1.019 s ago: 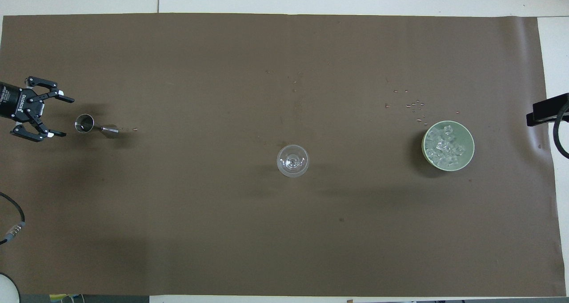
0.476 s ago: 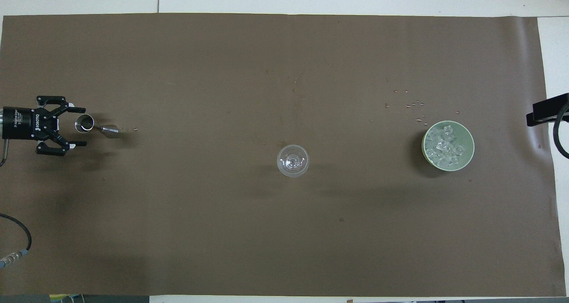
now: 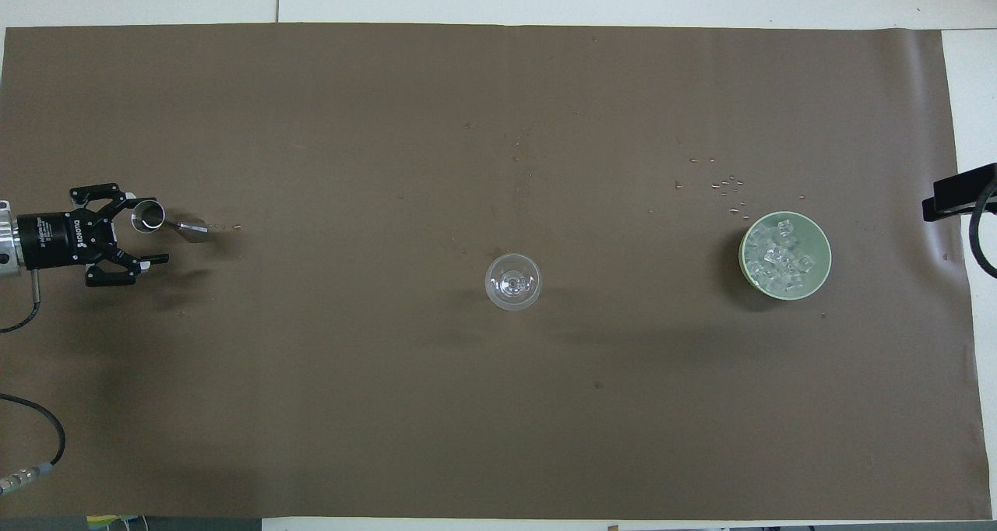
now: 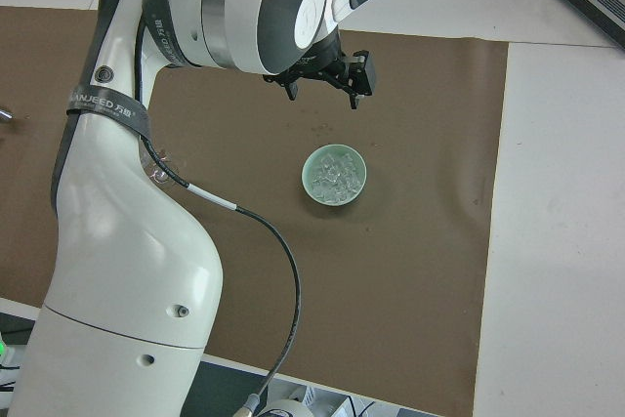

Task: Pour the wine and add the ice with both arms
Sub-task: 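Reach the left gripper to the silver cup and close on it, then lift the silver cup with the left gripper toward the clear glass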

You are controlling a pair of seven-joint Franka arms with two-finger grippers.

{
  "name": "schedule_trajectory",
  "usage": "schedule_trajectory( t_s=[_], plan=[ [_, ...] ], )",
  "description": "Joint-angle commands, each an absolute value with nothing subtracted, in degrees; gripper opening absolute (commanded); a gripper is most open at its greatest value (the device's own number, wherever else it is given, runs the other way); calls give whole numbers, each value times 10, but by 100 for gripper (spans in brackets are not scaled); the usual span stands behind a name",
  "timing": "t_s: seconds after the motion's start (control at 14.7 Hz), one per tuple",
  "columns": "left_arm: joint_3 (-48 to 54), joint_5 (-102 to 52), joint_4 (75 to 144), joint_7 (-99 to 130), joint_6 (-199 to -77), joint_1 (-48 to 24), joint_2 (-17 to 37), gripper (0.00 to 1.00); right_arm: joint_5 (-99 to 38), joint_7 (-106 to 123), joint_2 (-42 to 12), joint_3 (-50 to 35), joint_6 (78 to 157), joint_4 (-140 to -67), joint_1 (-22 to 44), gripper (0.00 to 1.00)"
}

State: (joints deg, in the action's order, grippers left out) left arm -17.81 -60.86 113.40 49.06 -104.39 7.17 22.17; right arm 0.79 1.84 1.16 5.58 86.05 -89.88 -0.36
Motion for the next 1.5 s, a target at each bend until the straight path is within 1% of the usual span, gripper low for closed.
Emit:
schedule_trajectory(
  t_s=[0.0, 0.07, 0.41, 0.88, 1.16, 1.22, 1.29, 1.36, 1.43],
  plan=[
    [-178, -655, 1200, 468, -1081, 65, 186, 100, -2, 26, 23, 52, 865, -911, -11, 100],
    [-177, -671, 1215, 465, -1098, 67, 180, 100, -2, 26, 23, 52, 865, -911, -11, 100],
    [-177, -709, 1230, 447, -1099, 68, 172, 100, -2, 26, 23, 52, 865, -911, -11, 100],
    [-177, -736, 1232, 434, -1113, 56, 171, 100, -2, 26, 23, 52, 865, -911, -11, 100],
    [-177, -736, 1233, 432, -1118, 48, 171, 95, -2, 26, 23, 52, 865, -911, -11, 100],
    [-177, -736, 1232, 430, -1116, 48, 171, 92, -2, 26, 23, 52, 865, -911, -11, 100],
    [-177, -736, 1232, 430, -1118, 47, 171, 85, -2, 26, 23, 52, 865, -911, -11, 100],
    [-177, -736, 1231, 429, -1117, 47, 171, 74, -2, 26, 23, 52, 865, -911, -11, 100],
    [-178, -736, 1231, 429, -1118, 47, 170, 53, -2, 26, 23, 52, 865, -911, -11, 100]
  ],
)
